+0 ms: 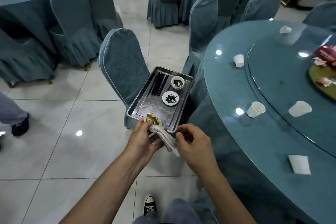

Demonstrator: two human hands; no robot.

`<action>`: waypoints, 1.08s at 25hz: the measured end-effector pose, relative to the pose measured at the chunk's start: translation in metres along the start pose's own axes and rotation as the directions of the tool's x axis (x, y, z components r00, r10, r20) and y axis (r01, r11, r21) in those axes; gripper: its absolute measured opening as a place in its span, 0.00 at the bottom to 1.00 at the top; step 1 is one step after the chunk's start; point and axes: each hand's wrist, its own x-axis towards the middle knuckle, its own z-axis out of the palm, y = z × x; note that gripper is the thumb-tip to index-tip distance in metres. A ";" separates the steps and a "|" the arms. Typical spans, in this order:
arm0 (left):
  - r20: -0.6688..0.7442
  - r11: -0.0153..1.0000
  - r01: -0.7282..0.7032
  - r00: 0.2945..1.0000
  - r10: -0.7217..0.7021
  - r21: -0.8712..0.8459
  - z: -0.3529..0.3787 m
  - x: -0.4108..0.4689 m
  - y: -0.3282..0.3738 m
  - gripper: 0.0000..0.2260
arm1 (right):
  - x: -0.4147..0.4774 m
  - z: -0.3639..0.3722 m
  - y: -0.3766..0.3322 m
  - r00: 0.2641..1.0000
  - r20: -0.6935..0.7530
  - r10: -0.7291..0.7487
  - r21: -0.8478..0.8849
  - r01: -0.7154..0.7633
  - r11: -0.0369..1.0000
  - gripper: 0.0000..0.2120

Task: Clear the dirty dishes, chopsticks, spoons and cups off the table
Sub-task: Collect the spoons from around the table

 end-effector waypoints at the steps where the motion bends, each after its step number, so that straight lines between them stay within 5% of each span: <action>1: 0.004 1.000 0.011 1.000 -0.011 -0.006 -0.001 0.008 0.006 0.08 | 0.006 0.004 -0.002 1.000 -0.005 0.013 0.002 -0.013 1.000 0.06; 10: 0.004 0.998 0.054 0.999 -0.054 -0.011 0.017 0.092 0.044 0.07 | 0.083 0.020 -0.005 0.992 -0.031 0.119 0.075 -0.117 0.990 0.03; 17: -0.035 0.996 0.046 0.998 -0.044 0.072 0.057 0.186 0.068 0.08 | 0.182 0.025 0.005 0.999 -0.012 0.048 0.075 -0.047 0.996 0.05; 27: -0.087 0.989 0.091 0.993 -0.081 0.118 0.130 0.315 0.091 0.07 | 0.317 0.007 0.034 0.972 0.098 0.213 0.294 -0.232 0.927 0.04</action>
